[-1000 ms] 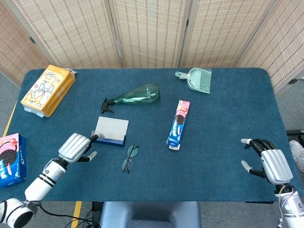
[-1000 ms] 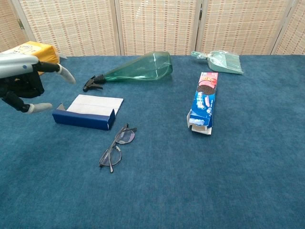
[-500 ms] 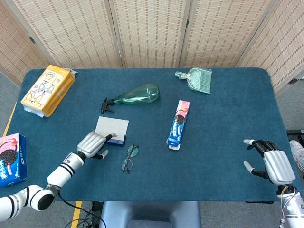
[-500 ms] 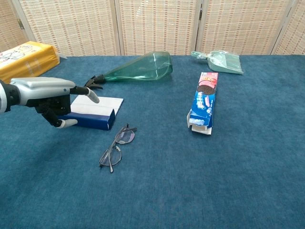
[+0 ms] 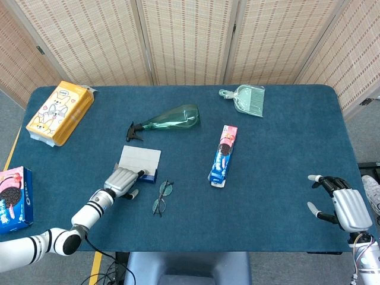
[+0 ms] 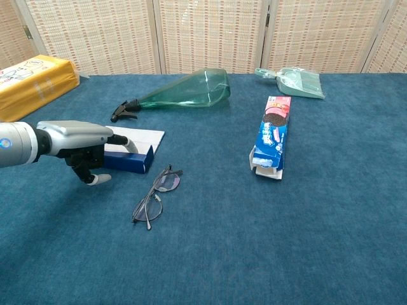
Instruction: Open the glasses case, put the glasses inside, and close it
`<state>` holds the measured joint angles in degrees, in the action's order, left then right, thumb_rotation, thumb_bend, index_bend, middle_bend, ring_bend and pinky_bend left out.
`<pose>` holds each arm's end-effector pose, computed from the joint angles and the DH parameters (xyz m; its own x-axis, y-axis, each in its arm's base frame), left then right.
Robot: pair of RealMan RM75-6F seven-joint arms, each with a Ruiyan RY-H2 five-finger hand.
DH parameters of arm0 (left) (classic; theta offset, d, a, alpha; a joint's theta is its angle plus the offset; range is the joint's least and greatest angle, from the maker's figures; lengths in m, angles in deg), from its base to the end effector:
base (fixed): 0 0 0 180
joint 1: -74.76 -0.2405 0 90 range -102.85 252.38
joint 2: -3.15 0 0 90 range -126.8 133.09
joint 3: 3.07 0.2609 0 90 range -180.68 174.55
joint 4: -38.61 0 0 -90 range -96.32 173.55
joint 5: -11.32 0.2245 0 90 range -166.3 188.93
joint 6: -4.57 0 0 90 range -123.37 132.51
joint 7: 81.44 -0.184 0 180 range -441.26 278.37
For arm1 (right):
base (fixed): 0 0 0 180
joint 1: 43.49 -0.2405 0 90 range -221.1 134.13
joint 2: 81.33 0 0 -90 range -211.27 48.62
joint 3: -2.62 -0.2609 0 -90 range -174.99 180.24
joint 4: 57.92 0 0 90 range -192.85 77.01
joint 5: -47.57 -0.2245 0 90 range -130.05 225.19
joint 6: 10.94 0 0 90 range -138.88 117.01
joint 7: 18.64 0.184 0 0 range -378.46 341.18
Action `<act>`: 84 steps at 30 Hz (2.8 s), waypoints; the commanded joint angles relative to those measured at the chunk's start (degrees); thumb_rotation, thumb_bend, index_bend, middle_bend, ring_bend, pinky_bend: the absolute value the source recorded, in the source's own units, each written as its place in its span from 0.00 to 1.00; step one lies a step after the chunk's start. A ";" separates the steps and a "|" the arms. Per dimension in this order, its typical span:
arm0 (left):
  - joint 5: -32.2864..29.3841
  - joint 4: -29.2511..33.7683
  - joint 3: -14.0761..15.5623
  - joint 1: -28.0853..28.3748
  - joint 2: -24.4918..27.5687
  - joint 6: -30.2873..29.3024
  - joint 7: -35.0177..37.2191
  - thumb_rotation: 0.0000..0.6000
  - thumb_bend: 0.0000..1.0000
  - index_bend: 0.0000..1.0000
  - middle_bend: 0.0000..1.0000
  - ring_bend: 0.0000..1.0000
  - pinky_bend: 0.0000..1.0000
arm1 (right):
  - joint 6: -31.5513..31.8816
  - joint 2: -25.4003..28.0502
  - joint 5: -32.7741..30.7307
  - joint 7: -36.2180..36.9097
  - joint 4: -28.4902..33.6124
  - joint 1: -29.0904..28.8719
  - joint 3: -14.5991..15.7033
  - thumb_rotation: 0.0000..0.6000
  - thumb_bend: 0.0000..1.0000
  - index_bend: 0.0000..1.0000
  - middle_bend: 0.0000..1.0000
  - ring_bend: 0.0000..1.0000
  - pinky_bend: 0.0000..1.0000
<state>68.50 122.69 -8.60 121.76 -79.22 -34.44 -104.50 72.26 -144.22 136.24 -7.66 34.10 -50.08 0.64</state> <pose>-0.1795 0.3853 -0.0564 0.6116 0.4486 0.6517 0.7858 -0.4399 -0.4347 -0.3134 -0.2285 0.1439 0.2474 -0.0502 0.9676 -0.9671 -0.0739 0.2434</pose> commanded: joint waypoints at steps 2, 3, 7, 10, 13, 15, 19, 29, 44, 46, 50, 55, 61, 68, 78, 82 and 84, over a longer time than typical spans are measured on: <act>-0.76 0.24 0.93 0.59 0.10 -0.43 -0.96 1.00 0.47 0.20 0.99 0.99 1.00 | -0.03 -0.07 -0.08 0.09 -0.09 0.10 0.06 1.00 0.28 0.25 0.41 0.30 0.24; -0.88 0.33 1.15 0.64 0.29 -0.60 -1.16 1.00 0.47 0.22 0.99 0.99 1.00 | -0.03 -0.09 -0.08 0.10 -0.09 0.14 0.08 1.00 0.28 0.25 0.41 0.30 0.24; -1.01 0.79 2.35 0.40 1.74 -2.09 -2.20 1.00 0.47 0.27 0.99 0.99 1.00 | 0.10 -0.11 -0.04 0.12 -0.11 0.28 0.11 1.00 0.28 0.25 0.41 0.30 0.24; -1.38 1.38 3.58 -0.15 3.27 -3.25 -3.27 1.00 0.47 0.29 0.99 0.99 1.00 | 0.15 -0.16 -0.08 0.15 -0.16 0.36 0.09 1.00 0.28 0.25 0.41 0.30 0.24; -2.35 2.08 4.91 -0.57 4.93 -3.79 -4.54 1.00 0.47 0.31 0.98 0.99 1.00 | 0.03 -0.22 -0.08 0.19 -0.23 0.35 0.11 1.00 0.28 0.25 0.41 0.30 0.24; -3.37 2.72 5.90 -0.85 6.29 -3.86 -5.30 1.00 0.47 0.32 0.98 0.99 1.00 | -0.10 -0.28 -0.03 0.24 -0.26 0.26 0.08 1.00 0.28 0.25 0.41 0.30 0.24; -5.63 3.52 7.86 -1.26 8.62 -4.36 -7.33 1.00 0.47 0.34 0.98 0.99 1.00 | -0.19 -0.39 0.24 0.27 -0.25 0.02 -0.06 1.00 0.28 0.25 0.41 0.30 0.24; -12.35 6.37 8.60 -2.05 13.07 -6.90 -8.32 1.00 0.47 0.32 0.96 0.97 1.00 | -0.32 -0.40 0.36 0.31 -0.15 -0.12 -0.13 1.00 0.28 0.25 0.41 0.30 0.24; -18.03 5.23 6.18 -4.36 16.64 -7.58 -2.07 1.00 0.47 0.25 0.96 0.97 1.00 | 0.00 -0.52 0.23 1.03 -0.78 0.25 -0.02 1.00 0.28 0.25 0.41 0.31 0.24; -20.50 5.37 6.96 -3.82 16.90 -7.02 -3.71 1.00 0.47 0.25 0.96 0.97 1.00 | -0.13 -0.62 0.26 1.09 -0.91 0.17 -0.03 1.00 0.28 0.25 0.41 0.31 0.24; -24.57 4.64 7.50 -2.78 15.98 -6.10 -5.22 1.00 0.47 0.25 0.96 0.97 1.00 | -0.34 -0.79 0.55 1.24 -1.08 -0.15 -0.12 1.00 0.28 0.25 0.41 0.31 0.24; -28.75 0.73 6.87 -1.03 12.94 -2.41 -4.59 1.00 0.48 0.25 0.98 0.98 1.00 | -0.47 -0.89 0.97 1.38 -1.15 -0.49 -0.18 1.00 0.28 0.25 0.41 0.31 0.24; -30.42 -1.85 5.55 1.20 10.61 1.00 -3.01 1.00 0.49 0.24 0.98 0.98 1.00 | -0.26 -0.88 0.51 1.28 -1.28 -0.18 -0.16 1.00 0.28 0.25 0.41 0.31 0.24; -30.57 -2.05 4.16 4.40 9.11 2.95 -1.94 1.00 0.49 0.24 0.98 0.98 1.00 | -0.03 -1.06 -0.01 1.20 -1.59 0.27 -0.07 1.00 0.28 0.25 0.41 0.31 0.24; -28.15 1.16 3.06 8.39 7.86 2.93 -1.17 1.00 0.49 0.23 0.98 0.98 1.00 | -0.54 -1.32 -0.07 0.57 -1.57 0.00 -0.13 1.00 0.29 0.25 0.41 0.31 0.24; -23.78 4.09 3.09 7.78 9.02 -0.91 -1.07 1.00 0.49 0.22 0.98 0.98 1.00 | -0.33 -1.26 -0.10 0.43 -1.41 0.16 -0.11 1.00 0.29 0.25 0.41 0.31 0.24; -20.51 6.50 3.26 6.65 10.30 -3.62 -0.71 1.00 0.49 0.22 0.98 0.98 1.00 | -0.32 -1.30 -0.07 0.40 -1.37 0.21 -0.06 1.00 0.29 0.25 0.41 0.31 0.24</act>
<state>45.06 126.83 -5.45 129.41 -70.21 -35.46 -105.55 71.94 -145.52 136.17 -7.25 32.73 -49.88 0.58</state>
